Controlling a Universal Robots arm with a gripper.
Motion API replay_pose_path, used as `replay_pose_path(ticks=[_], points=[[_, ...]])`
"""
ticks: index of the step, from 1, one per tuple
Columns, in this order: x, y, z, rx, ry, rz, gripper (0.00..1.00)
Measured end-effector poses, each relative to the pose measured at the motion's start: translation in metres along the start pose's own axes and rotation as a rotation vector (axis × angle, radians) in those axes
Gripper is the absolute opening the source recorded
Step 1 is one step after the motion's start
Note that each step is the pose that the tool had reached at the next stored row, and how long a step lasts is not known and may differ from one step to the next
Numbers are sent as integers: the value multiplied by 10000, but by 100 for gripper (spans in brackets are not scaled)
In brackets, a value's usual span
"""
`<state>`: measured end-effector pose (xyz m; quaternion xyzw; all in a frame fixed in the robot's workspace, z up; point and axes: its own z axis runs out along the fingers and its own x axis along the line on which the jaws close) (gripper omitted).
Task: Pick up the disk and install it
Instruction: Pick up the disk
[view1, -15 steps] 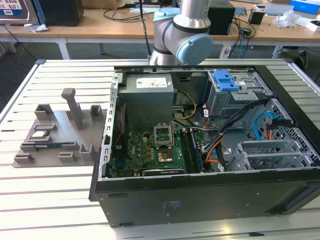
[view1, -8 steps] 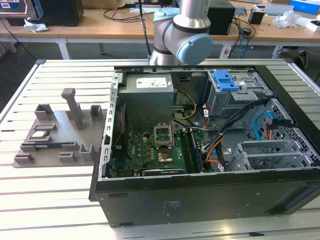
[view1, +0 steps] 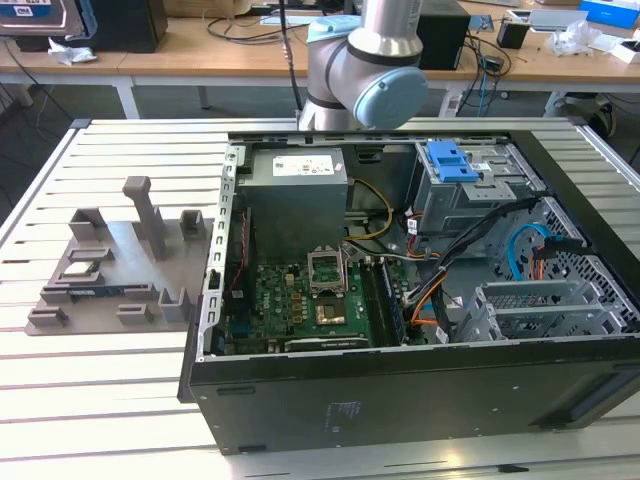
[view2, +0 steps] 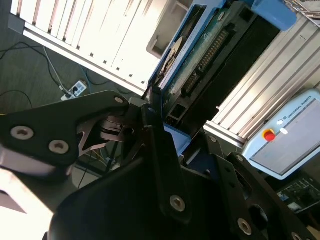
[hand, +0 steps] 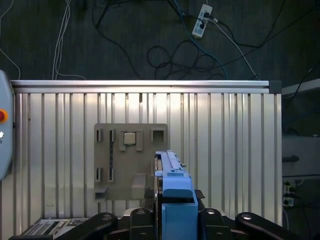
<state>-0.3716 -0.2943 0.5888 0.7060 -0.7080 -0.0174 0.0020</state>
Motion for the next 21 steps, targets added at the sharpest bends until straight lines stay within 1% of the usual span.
replay_pose_path(ticks=[2, 8, 10, 11, 15, 21], points=[[-1, -119, -4, -10, 1, 0, 37], [-1, -322, -9, -23, 0, 1, 37], [-1, -398, -11, -29, 0, -1, 37], [-2, -450, -13, -35, 1, 1, 37], [-2, -580, -16, -44, 0, 1, 37], [-3, -825, -23, -68, 0, 2, 37]])
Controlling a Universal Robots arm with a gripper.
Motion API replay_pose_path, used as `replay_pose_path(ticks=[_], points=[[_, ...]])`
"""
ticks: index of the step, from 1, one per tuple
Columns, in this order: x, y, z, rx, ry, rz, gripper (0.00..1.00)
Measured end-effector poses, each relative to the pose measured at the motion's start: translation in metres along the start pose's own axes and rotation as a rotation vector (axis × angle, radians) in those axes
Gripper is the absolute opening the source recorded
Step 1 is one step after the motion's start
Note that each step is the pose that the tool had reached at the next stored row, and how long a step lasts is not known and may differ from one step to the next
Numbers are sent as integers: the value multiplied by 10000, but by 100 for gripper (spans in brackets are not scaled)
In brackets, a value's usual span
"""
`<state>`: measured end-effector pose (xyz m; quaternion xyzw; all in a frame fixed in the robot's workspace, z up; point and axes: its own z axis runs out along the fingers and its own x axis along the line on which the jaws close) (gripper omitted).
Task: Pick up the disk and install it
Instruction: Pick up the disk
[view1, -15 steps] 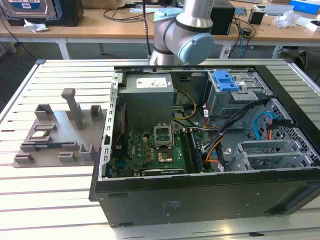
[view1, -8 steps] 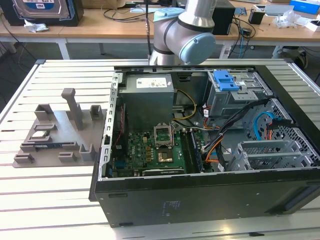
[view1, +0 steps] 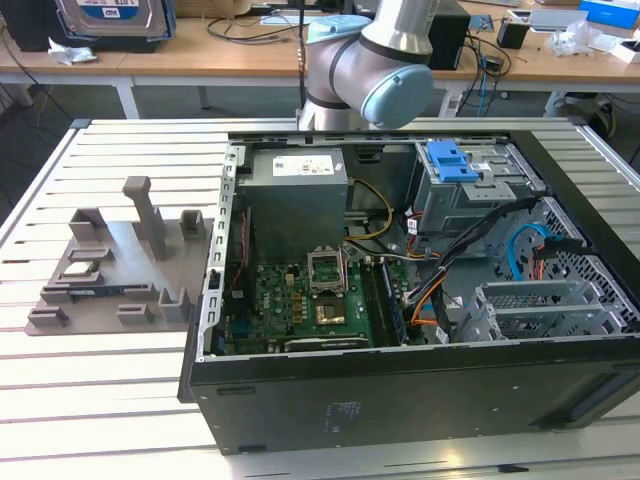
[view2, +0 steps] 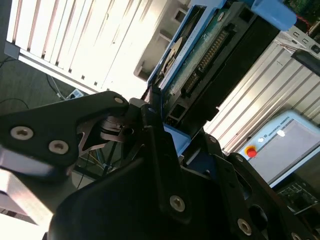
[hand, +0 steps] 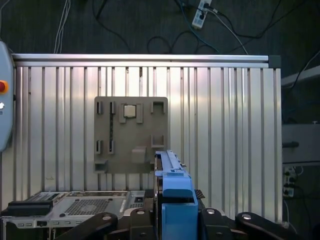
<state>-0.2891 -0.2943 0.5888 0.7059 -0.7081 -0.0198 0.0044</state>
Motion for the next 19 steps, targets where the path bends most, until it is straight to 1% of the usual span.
replay_pose_path(ticks=[4, 6, 7, 11, 13, 16, 19], points=[[0, -121, -4, -12, 1, -1, 37], [-1, -189, -6, -17, 0, 0, 37], [-1, -236, -8, -22, 0, 1, 37], [-1, -368, -13, -39, 0, -1, 37], [-1, -476, -16, -54, 0, 1, 37], [-2, -575, -20, -69, 1, 0, 37], [-2, -726, -25, -93, 0, 2, 37]])
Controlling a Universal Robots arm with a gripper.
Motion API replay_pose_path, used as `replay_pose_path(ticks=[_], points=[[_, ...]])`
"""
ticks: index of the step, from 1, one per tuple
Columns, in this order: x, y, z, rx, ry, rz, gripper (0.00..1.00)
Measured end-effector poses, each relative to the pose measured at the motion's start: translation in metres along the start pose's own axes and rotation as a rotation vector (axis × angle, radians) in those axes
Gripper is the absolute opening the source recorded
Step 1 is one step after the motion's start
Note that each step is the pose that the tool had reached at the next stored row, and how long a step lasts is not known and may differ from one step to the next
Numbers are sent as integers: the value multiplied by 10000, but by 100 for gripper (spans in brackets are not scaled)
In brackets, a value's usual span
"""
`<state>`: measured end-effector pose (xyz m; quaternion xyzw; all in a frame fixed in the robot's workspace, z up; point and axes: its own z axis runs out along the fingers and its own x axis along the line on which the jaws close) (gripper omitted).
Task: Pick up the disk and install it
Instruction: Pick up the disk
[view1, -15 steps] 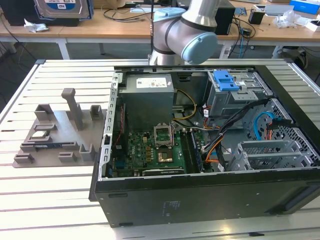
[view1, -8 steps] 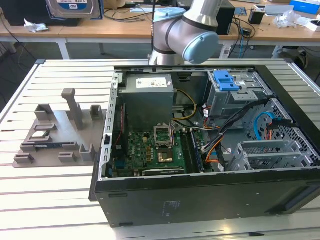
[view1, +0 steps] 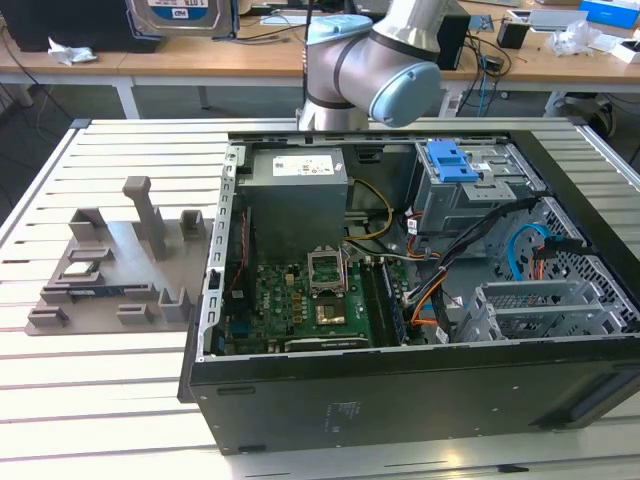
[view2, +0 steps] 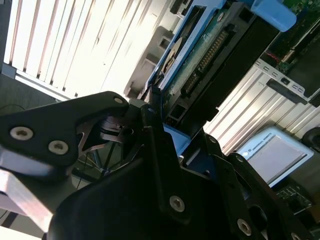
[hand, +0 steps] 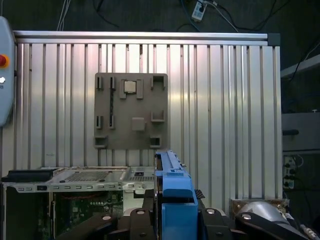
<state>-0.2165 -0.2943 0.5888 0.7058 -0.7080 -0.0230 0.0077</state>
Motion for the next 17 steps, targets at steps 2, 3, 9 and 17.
replay_pose_path(ticks=[2, 3, 9, 17], points=[[0, -72, -3, -11, 0, -2, 37], [0, -129, -6, -21, 0, 0, 37], [-1, -381, -16, -61, 0, 1, 37], [-2, -659, -28, -99, 0, 2, 37]])
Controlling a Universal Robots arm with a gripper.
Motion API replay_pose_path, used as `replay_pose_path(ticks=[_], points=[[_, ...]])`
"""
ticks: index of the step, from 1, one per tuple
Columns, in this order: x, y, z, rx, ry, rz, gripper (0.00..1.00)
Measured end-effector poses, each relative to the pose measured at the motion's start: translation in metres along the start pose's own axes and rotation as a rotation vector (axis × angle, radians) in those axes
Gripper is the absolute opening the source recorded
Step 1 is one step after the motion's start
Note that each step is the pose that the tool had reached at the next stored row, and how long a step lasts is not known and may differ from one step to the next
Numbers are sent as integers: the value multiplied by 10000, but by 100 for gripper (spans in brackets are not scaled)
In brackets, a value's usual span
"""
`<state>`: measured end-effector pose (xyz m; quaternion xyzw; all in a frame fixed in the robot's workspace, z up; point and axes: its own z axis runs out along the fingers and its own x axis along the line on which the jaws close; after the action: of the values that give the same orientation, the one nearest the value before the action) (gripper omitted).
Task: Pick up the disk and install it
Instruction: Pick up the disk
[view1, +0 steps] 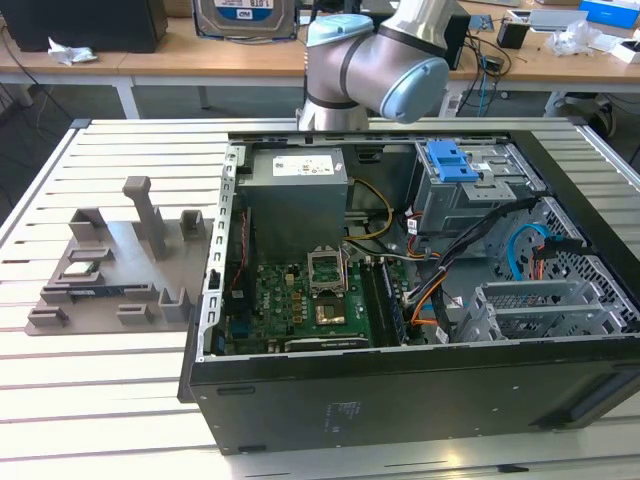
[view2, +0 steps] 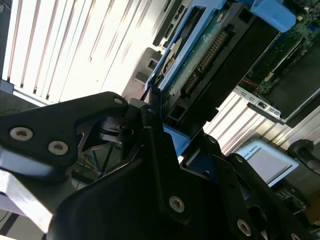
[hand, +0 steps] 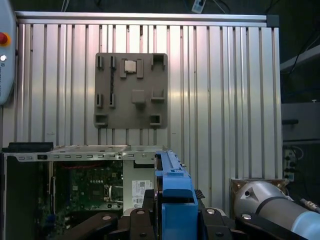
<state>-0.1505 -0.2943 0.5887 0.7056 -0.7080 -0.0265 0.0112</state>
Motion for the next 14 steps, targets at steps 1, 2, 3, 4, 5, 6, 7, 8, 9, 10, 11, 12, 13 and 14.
replay_pose_path(ticks=[1, 2, 3, 4, 5, 6, 7, 8, 9, 10, 11, 12, 13, 14], points=[[0, -29, -2, -4, 1, -1, 37], [0, -57, -3, -8, 1, -3, 37], [0, -85, -4, -11, 0, -1, 37], [0, -109, -5, -14, 0, 0, 37], [-1, -138, -7, -17, 0, 0, 37], [0, -159, -8, -19, 1, -1, 37], [0, -185, -9, -22, 0, -2, 37], [-1, -210, -10, -26, 1, 0, 37], [-1, -233, -10, -29, 0, 1, 37], [-1, -258, -11, -32, 0, 1, 37], [-1, -295, -9, -42, -1, 0, 37], [0, -319, 0, -56, 0, -1, 37], [11, -326, 16, -62, -10, 0, 37], [20, -334, 28, -70, -13, 0, 37]])
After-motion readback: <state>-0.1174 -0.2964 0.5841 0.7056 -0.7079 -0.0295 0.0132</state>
